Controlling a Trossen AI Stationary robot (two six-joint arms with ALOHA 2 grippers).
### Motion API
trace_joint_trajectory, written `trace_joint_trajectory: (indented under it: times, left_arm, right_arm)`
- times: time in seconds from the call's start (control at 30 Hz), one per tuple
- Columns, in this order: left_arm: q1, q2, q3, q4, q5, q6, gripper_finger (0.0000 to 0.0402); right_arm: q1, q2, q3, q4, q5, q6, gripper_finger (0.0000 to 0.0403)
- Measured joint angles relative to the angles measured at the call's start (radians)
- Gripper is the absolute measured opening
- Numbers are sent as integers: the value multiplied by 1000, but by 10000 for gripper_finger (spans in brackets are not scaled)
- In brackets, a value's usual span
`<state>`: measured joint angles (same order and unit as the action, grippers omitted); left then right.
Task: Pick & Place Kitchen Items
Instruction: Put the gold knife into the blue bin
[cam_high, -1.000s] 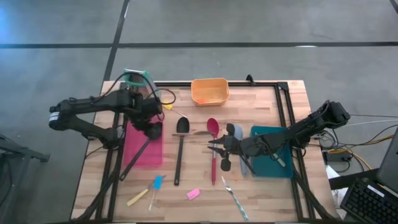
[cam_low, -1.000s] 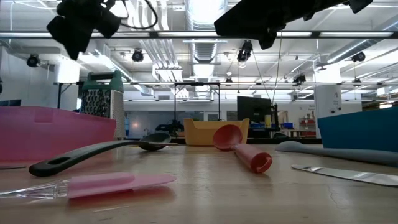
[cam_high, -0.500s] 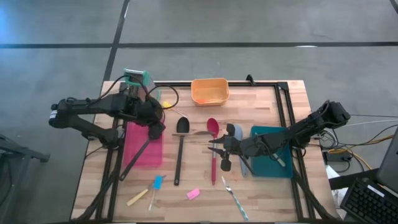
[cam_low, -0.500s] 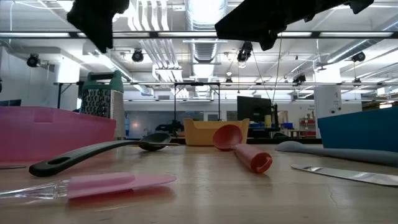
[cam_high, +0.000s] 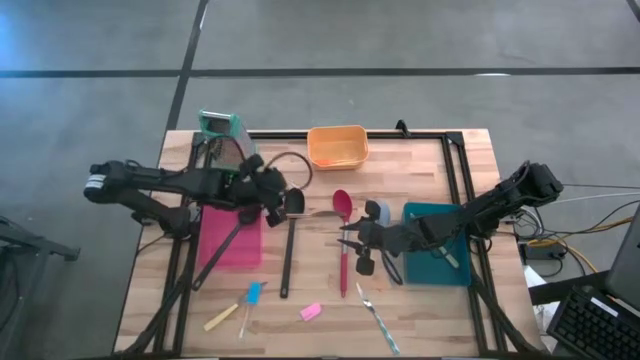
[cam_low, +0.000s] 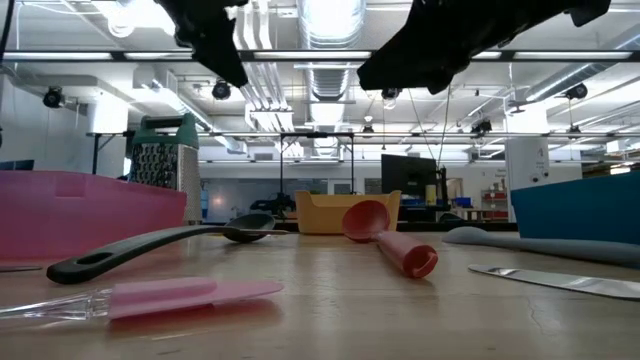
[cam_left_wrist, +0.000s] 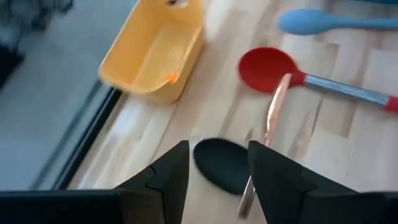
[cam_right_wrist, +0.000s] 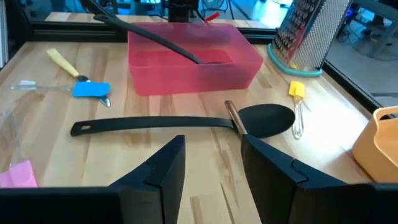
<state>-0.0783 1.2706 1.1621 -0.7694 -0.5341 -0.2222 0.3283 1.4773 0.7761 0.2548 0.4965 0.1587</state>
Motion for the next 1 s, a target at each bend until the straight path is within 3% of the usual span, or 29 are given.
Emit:
trace_joint_trajectory:
  times: [0.23,0.37,0.53,0.67,0.87,1.0]
  left_arm:
    - [-90,2,-155,241,-74,106,168]
    - [-169,2,-239,376,-223,117,168]
    - [-274,-2,-295,502,-413,120,168]
    - [-351,-13,-305,518,-514,94,168]
    - [-467,-41,-312,516,-688,86,168]
    - [-520,-47,-318,512,-786,43,168]
  right_arm:
    - [1,0,0,-14,-11,-13,162]
    - [1,0,25,-38,-10,-55,160]
    - [-14,16,137,-245,-10,-76,146]
    - [-56,62,233,-390,-18,-73,137]
    - [-135,175,341,-439,-175,-142,137]
    - [-168,244,431,-565,-186,-190,149]
